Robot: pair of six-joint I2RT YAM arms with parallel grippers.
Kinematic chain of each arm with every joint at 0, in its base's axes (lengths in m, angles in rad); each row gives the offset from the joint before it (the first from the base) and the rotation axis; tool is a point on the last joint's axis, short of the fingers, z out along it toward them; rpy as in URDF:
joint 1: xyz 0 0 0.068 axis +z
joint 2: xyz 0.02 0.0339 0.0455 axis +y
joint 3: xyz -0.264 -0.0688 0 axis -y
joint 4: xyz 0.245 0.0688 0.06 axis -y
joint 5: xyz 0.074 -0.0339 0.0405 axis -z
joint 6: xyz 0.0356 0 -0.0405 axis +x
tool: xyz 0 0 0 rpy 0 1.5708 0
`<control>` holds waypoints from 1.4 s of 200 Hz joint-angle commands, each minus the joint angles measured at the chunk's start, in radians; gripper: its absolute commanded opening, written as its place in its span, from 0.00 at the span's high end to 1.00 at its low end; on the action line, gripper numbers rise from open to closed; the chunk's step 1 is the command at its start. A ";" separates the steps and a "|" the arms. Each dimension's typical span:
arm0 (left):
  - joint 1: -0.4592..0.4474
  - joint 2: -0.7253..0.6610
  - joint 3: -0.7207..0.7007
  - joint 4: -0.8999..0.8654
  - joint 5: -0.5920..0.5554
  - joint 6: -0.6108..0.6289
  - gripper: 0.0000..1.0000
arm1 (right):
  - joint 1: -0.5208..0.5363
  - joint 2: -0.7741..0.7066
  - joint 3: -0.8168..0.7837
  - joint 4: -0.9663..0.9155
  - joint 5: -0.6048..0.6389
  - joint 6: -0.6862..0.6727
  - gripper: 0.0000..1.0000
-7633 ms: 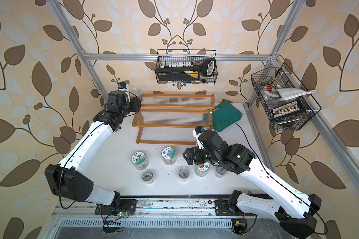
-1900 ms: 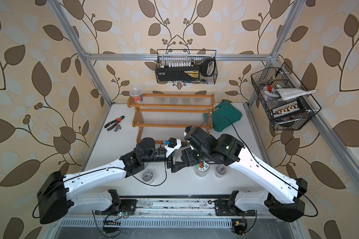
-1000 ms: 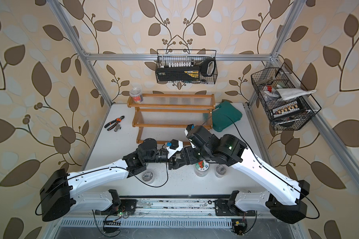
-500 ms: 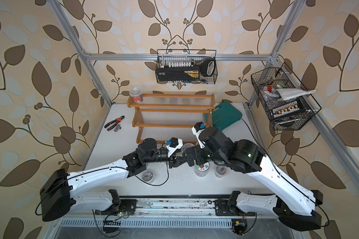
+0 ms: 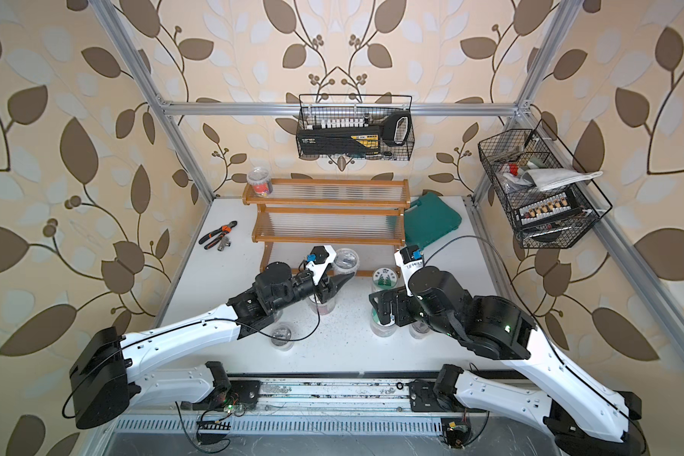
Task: Place the seed container on the shelf
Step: Pick up the seed jar at the center of the board, then place the seed jar on the shelf.
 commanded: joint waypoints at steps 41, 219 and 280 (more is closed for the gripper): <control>0.194 -0.019 0.160 -0.073 -0.197 -0.080 0.48 | -0.003 0.035 -0.230 0.162 -0.087 0.081 0.01; 0.380 0.273 0.525 -0.239 -0.357 -0.134 0.47 | -0.002 0.100 -0.423 0.362 -0.196 0.093 0.02; 0.396 0.315 0.563 -0.280 -0.375 -0.157 0.46 | -0.002 0.113 -0.423 0.360 -0.201 0.097 0.02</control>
